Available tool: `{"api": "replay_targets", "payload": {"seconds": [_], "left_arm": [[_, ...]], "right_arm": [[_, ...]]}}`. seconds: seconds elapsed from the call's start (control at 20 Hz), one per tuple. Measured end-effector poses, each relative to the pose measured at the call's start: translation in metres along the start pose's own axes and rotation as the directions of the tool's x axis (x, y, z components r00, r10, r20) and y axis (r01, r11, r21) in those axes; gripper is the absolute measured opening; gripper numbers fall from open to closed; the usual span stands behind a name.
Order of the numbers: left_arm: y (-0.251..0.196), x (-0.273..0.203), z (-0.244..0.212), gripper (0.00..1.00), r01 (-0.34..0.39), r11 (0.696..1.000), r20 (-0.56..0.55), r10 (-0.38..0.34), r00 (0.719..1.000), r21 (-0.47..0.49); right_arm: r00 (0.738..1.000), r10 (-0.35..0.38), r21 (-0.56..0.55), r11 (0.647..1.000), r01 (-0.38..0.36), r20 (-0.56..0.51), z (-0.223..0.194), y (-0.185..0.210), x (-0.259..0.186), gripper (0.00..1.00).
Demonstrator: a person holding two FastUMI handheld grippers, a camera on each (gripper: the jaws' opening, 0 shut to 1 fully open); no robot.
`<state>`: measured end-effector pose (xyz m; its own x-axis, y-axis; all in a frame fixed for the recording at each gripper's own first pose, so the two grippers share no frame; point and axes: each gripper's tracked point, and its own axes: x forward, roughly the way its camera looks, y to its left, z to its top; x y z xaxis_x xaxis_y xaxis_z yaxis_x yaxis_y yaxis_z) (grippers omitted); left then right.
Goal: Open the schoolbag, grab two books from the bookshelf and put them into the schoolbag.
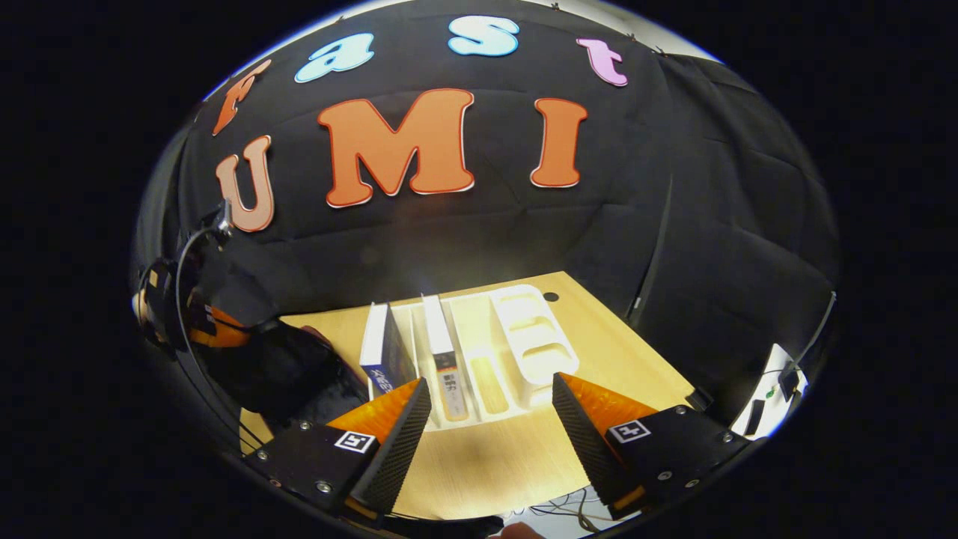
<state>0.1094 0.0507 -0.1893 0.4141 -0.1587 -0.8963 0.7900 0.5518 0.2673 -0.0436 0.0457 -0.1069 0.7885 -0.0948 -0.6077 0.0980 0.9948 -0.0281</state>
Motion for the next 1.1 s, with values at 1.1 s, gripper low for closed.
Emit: {"api": "replay_targets", "payload": {"seconds": [1.1], "left_arm": [[0.002,0.017,-0.028,0.01,0.039,0.998,-0.012,-0.039,0.999,-0.048]], "right_arm": [[0.755,0.074,-0.226,0.931,-0.286,-0.652,-0.007,0.148,0.179,0.99]]}}
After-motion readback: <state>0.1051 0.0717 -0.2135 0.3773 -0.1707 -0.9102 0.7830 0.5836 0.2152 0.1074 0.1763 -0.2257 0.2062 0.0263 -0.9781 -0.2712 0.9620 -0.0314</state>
